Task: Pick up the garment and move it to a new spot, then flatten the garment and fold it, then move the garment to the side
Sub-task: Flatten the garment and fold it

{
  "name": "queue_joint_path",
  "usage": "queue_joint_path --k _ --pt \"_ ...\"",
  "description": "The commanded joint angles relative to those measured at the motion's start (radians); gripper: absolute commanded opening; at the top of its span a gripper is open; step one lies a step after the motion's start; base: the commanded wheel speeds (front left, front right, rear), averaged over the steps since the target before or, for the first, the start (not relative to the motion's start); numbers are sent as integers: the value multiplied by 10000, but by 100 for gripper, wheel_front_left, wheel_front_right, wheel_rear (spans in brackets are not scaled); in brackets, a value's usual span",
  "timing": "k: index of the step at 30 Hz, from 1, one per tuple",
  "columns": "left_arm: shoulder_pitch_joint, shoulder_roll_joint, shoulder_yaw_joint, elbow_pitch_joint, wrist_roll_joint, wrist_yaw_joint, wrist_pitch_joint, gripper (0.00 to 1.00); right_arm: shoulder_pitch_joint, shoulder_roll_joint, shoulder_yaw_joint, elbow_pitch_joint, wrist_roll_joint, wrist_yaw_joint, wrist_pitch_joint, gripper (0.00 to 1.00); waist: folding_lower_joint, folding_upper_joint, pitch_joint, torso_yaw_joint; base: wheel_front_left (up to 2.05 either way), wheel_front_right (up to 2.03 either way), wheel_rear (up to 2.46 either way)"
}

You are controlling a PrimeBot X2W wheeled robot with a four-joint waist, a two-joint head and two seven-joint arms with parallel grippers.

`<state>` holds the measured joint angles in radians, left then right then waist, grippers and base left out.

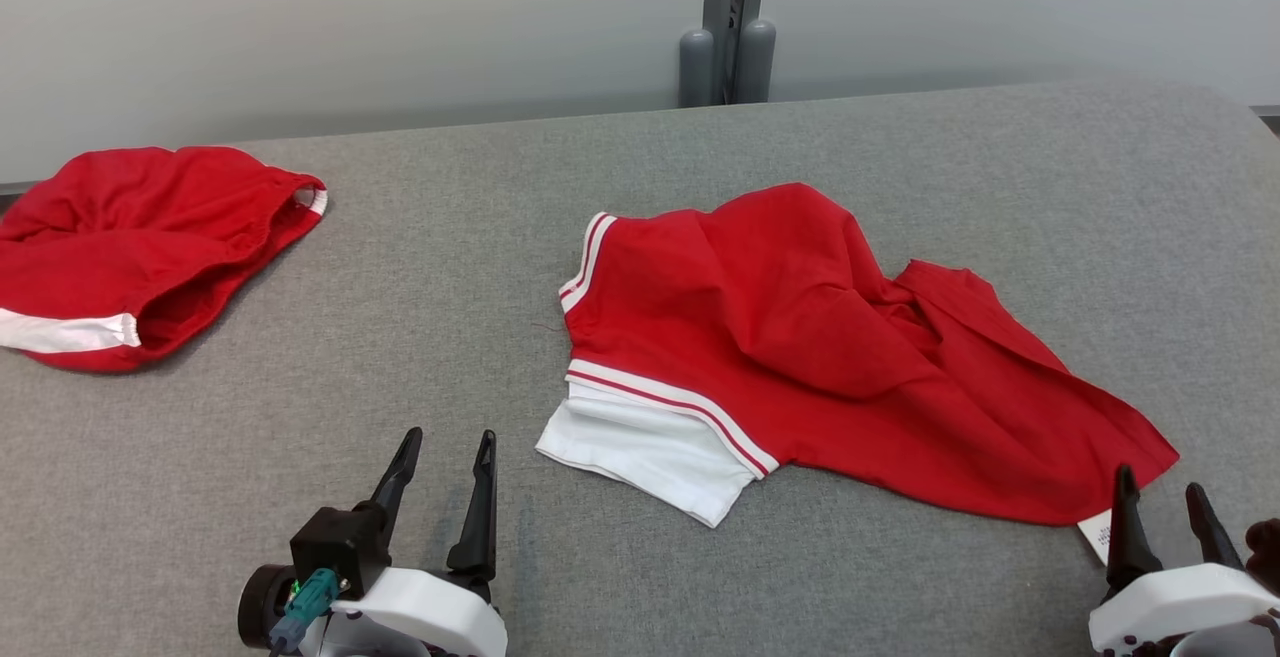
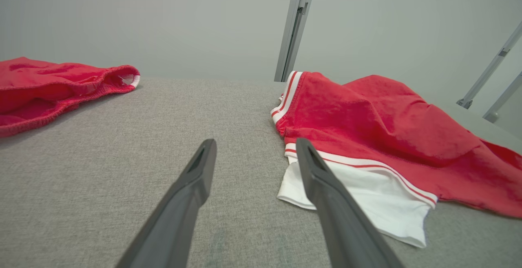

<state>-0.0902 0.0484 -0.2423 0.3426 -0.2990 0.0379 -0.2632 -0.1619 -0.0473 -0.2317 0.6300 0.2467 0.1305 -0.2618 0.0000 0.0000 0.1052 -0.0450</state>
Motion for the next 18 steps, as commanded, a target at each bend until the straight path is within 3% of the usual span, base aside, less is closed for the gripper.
queue_joint_path --k 1,18 --pt "35 38 43 -25 -38 27 -22 100 -35 -58 58 -276 0 5 -46 100 0 0 -31 25 0 0 0" --pt "194 38 -6 -236 -185 -14 -22 100 401 -55 1003 -2857 -736 5 -30 100 0 0 -437 459 0 0 0"
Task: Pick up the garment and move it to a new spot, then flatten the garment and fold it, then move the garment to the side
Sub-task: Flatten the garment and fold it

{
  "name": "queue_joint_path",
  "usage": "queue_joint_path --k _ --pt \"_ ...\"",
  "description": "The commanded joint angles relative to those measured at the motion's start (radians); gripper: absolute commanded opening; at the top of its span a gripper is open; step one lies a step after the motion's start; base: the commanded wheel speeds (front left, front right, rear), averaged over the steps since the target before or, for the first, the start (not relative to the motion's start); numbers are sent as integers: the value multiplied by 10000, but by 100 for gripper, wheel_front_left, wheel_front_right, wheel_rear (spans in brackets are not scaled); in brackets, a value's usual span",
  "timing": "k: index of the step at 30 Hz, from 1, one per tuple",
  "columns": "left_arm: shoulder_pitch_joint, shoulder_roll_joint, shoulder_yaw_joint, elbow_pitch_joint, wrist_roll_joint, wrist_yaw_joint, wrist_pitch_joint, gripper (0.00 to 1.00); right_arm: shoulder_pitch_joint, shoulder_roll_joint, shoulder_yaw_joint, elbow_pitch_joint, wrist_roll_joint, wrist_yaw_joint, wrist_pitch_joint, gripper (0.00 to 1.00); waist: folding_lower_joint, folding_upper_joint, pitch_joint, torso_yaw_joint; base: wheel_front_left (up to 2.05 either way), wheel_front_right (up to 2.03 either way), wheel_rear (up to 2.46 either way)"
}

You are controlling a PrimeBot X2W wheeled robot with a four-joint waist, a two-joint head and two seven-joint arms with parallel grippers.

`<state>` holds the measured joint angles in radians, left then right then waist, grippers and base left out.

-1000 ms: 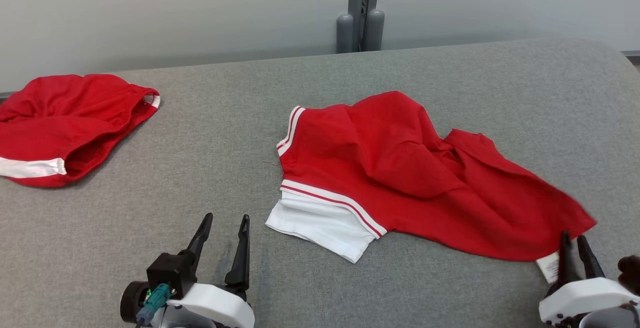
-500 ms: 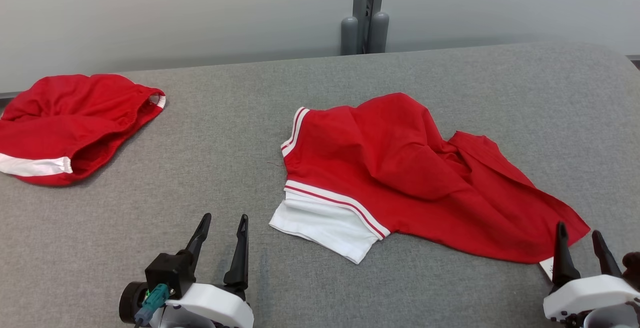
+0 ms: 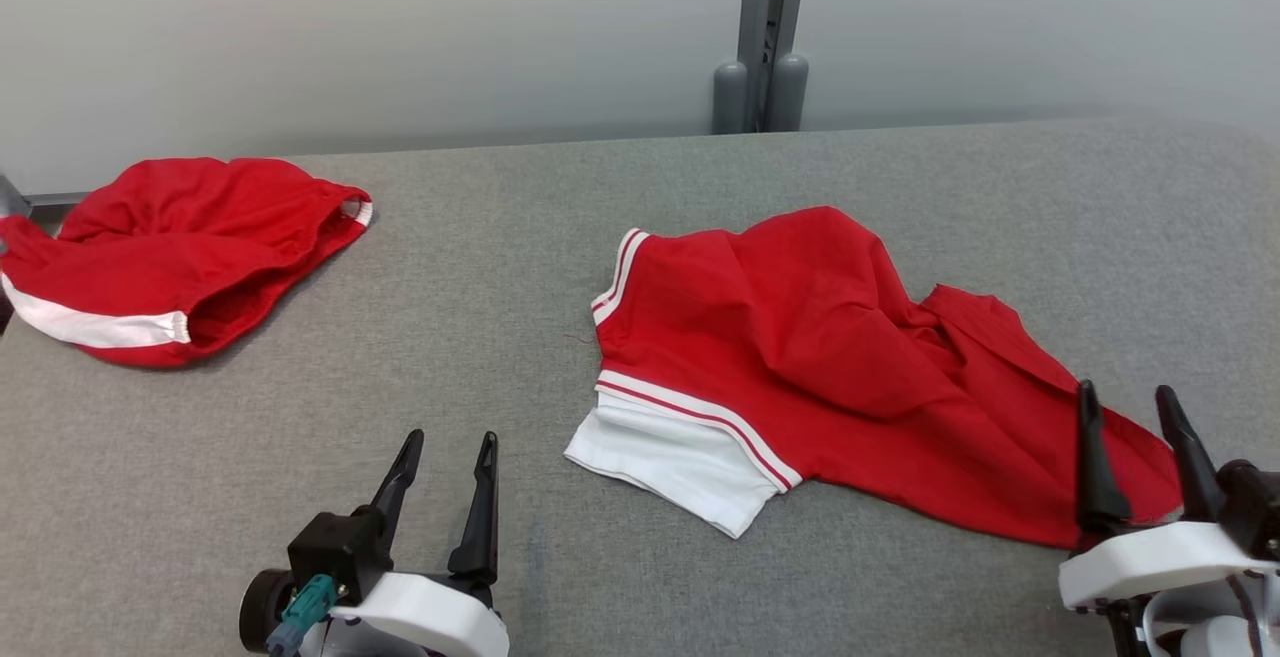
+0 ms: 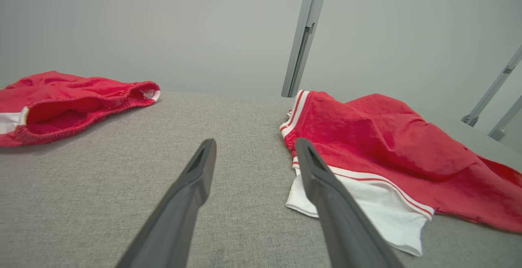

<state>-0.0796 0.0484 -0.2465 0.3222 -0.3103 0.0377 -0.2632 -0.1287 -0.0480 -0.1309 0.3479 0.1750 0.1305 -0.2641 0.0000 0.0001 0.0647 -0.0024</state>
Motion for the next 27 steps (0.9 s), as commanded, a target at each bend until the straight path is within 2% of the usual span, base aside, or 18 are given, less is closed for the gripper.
queue_joint_path --k 1,6,27 --pt "107 40 56 -53 -75 -8 -21 100 119 -50 100 -148 -75 3 -5 100 0 -1 -69 67 0 0 0" --pt "317 38 162 -152 -80 46 -21 100 344 -53 607 -476 -280 3 -7 100 0 -1 -283 188 0 0 0" --pt "543 38 87 -251 -103 142 -22 100 562 -52 1288 -560 -113 5 -5 100 0 -1 -518 432 0 0 0"
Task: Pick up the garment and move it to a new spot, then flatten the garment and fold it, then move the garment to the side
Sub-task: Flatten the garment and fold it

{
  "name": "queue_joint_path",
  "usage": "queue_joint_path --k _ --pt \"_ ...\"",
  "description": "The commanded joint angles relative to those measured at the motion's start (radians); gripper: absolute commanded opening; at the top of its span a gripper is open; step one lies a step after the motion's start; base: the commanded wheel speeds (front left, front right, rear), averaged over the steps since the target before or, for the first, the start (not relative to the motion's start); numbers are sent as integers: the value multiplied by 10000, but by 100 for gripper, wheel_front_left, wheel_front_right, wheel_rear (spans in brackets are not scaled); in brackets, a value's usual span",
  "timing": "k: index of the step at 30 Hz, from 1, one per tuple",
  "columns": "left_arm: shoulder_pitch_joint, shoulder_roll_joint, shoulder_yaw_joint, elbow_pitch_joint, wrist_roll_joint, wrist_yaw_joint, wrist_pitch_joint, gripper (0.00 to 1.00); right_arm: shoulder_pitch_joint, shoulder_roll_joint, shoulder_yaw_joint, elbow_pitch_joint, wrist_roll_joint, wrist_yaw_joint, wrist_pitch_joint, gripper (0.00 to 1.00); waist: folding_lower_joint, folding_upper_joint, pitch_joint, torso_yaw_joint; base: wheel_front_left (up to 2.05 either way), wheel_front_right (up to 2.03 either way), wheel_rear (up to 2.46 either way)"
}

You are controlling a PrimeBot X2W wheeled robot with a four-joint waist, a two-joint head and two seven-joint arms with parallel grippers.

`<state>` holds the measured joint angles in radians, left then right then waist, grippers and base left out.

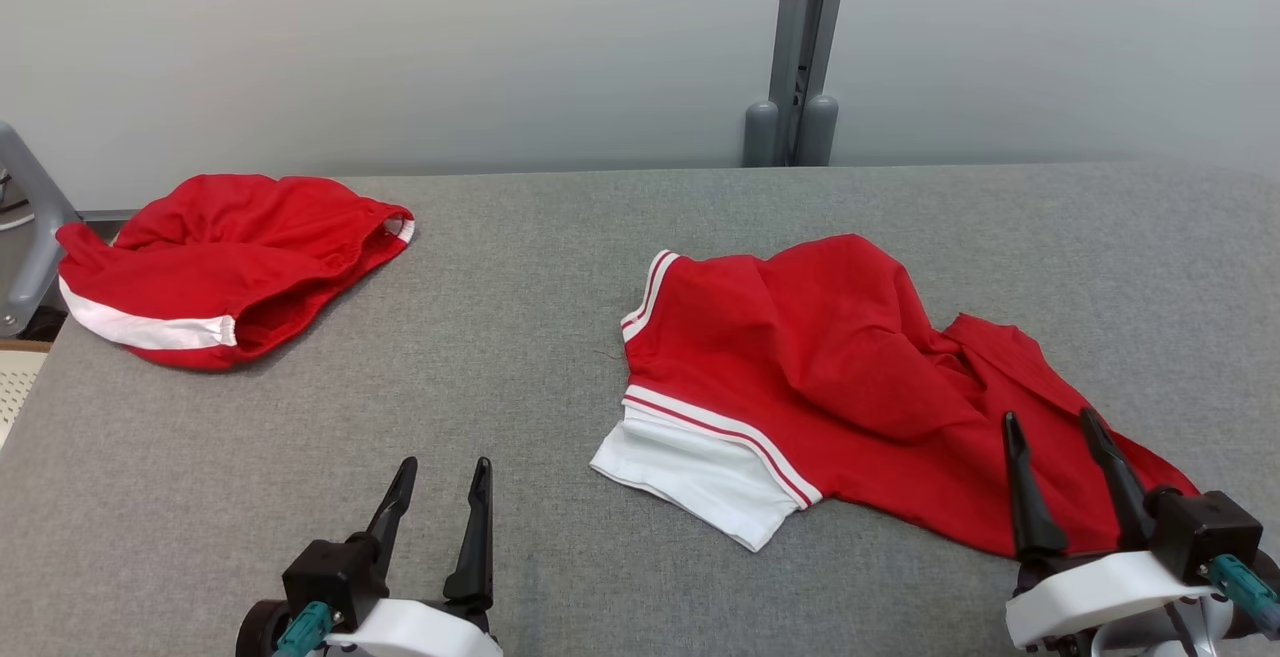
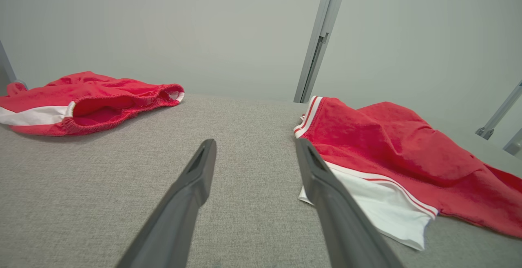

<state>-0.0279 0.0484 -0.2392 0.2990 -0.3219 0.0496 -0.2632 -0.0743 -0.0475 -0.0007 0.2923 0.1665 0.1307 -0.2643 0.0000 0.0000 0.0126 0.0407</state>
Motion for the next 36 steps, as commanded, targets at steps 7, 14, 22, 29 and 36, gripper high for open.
queue_joint_path --k 7,14,22,29,36 --pt "-2 38 21 -10 27 30 -22 100 2 -58 31 -23 12 3 -5 100 0 0 25 7 0 0 0" --pt "-269 35 -202 505 156 -130 -21 100 -96 -58 100 -4 58 1 -4 100 0 0 149 -61 0 0 0" --pt "-1580 37 -1321 2058 42 -556 1208 100 -309 -59 209 59 76 3 -4 100 0 0 440 -411 0 0 0" --pt "-2930 41 -2076 3481 -596 -122 2455 100 -449 -58 312 95 75 3 -5 100 0 0 705 -1066 0 0 0" --pt "-3606 43 -2204 4399 -1102 292 2392 100 -501 -55 317 69 68 3 -4 100 0 0 938 -1530 0 0 0"
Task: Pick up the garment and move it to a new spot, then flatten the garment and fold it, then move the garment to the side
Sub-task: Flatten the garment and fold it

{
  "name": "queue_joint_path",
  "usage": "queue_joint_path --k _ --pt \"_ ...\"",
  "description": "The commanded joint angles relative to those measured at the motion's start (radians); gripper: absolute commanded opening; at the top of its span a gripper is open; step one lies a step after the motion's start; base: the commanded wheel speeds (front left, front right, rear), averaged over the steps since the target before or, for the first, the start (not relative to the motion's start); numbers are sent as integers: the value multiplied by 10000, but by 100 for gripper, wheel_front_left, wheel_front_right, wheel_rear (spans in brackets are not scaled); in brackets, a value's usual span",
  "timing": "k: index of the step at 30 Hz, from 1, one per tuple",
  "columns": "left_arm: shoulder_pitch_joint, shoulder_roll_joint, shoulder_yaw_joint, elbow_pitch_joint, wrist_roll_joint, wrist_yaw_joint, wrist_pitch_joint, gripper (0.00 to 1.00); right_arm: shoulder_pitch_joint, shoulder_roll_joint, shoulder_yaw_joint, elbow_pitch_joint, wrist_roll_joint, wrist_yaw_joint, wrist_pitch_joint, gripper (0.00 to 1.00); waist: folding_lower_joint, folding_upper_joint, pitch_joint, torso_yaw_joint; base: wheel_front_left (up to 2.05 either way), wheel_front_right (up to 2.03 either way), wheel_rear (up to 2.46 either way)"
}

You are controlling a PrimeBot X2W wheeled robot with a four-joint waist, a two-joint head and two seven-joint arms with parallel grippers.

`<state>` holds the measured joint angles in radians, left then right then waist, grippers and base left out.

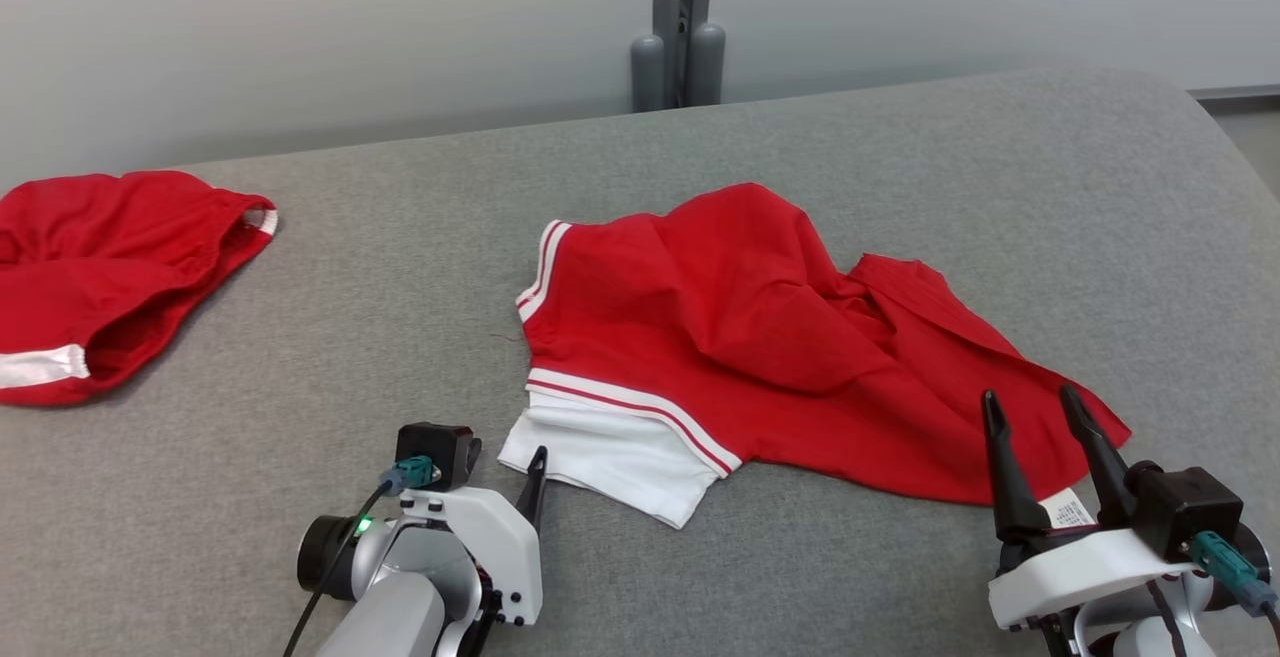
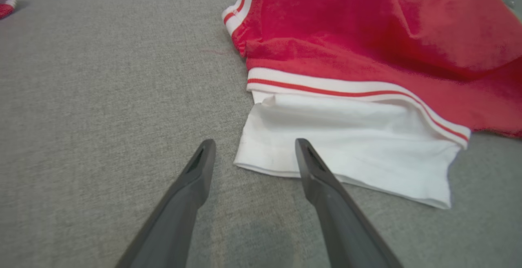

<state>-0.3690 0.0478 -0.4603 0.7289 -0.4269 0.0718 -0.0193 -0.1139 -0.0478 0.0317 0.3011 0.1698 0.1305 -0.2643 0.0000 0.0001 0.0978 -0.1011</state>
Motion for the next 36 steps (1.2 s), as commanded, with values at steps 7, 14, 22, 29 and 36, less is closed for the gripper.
queue_joint_path --k 7,14,22,29,36 --pt "-702 46 -212 1068 -270 633 -18 100 -183 -54 137 -29 53 5 -5 100 0 -1 229 -427 0 0 0" --pt "-830 38 -882 1509 -483 522 349 46 -87 -54 87 6 35 5 -5 100 0 -1 236 -553 0 0 0" --pt "-1019 55 -1404 1427 -801 534 -13 0 -19 -56 -126 14 17 5 -3 100 0 -1 172 -375 0 0 0" --pt "-604 224 -1141 1016 -1077 457 -1099 0 169 -57 -877 452 -362 5 -5 100 0 -1 40 87 0 0 0" --pt "319 803 -560 -222 -1460 811 -1783 0 397 -53 -1578 1212 -901 5 161 100 0 -1 -46 531 0 0 0"
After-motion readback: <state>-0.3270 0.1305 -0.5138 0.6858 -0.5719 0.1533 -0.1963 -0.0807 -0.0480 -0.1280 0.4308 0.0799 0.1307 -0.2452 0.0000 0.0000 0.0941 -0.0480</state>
